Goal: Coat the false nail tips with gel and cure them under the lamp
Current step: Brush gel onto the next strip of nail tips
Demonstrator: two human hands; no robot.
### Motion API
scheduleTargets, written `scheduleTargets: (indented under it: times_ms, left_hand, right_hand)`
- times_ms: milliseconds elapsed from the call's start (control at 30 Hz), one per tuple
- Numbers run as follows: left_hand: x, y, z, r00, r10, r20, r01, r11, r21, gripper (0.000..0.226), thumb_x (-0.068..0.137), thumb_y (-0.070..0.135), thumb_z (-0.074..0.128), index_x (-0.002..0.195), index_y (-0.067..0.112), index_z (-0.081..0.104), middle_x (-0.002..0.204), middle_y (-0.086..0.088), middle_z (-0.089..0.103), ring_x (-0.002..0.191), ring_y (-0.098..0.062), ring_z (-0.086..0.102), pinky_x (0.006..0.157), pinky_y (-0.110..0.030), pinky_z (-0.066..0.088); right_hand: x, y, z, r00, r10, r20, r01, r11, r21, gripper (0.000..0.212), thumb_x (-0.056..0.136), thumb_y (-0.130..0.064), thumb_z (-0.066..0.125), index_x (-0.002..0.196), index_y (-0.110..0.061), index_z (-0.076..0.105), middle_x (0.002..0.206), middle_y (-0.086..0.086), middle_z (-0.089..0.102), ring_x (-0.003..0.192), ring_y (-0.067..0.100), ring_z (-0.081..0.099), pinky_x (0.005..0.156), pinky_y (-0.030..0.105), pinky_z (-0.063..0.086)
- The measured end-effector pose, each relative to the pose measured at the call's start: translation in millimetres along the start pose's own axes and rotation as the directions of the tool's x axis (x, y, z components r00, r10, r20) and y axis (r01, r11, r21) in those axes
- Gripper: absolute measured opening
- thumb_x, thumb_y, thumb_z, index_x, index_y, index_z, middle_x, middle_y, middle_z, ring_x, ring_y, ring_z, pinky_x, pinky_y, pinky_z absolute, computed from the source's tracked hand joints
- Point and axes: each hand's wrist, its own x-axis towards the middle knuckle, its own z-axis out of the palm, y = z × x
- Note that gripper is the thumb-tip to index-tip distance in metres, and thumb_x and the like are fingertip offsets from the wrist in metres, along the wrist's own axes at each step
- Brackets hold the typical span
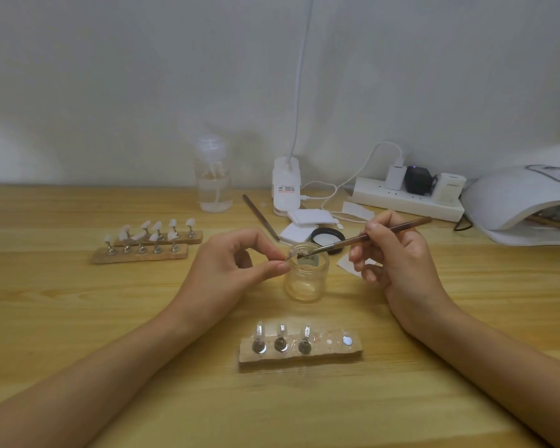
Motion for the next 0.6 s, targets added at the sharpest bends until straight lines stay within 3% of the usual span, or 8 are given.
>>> scheduleTargets:
  times_ms: [100, 433, 600]
  left_hand:
    - [-0.4, 0.3, 0.1, 1.000, 0.011, 0.009, -0.011, 1.000, 0.003, 0.020, 0.067, 0.038, 0.077, 0.074, 0.020, 0.071, 0.058, 0.012, 0.060, 0.045, -0.003, 0.035, 0.047, -0.009, 0.029]
    - [-0.4, 0.5, -0.6, 1.000, -0.011, 0.022, 0.011, 1.000, 0.001, 0.021, 0.066, 0.042, 0.077, 0.076, 0.024, 0.071, 0.080, -0.012, 0.071, 0.048, -0.004, 0.037, 0.050, -0.015, 0.034]
    - [-0.4, 0.4, -0.6, 1.000, -0.014, 0.027, 0.014, 1.000, -0.003, 0.023, 0.066, 0.043, 0.077, 0.076, 0.023, 0.072, 0.081, -0.013, 0.071, 0.049, -0.004, 0.037, 0.050, -0.015, 0.034]
  right_hand:
    - [0.2, -1.6, 0.0, 0.999, -0.033, 0.011, 0.033, 0.999, 0.041, 0.020, 0.101, -0.015, 0.046, 0.082, -0.015, 0.052, 0.063, 0.002, 0.064, 0.057, 0.013, 0.060, 0.043, 0.018, 0.041]
    - [-0.6, -1.6, 1.0, 0.999, -0.024, 0.040, 0.023, 1.000, 0.013, 0.016, 0.098, -0.019, 0.050, 0.083, -0.014, 0.052, 0.064, 0.004, 0.064, 0.058, 0.014, 0.060, 0.043, 0.019, 0.042]
    - [-0.3, -1.8, -0.7, 0.999, -0.038, 0.002, 0.038, 0.998, 0.050, 0.019, 0.100, -0.016, 0.048, 0.081, -0.014, 0.051, 0.062, 0.003, 0.063, 0.056, 0.014, 0.059, 0.043, 0.019, 0.042]
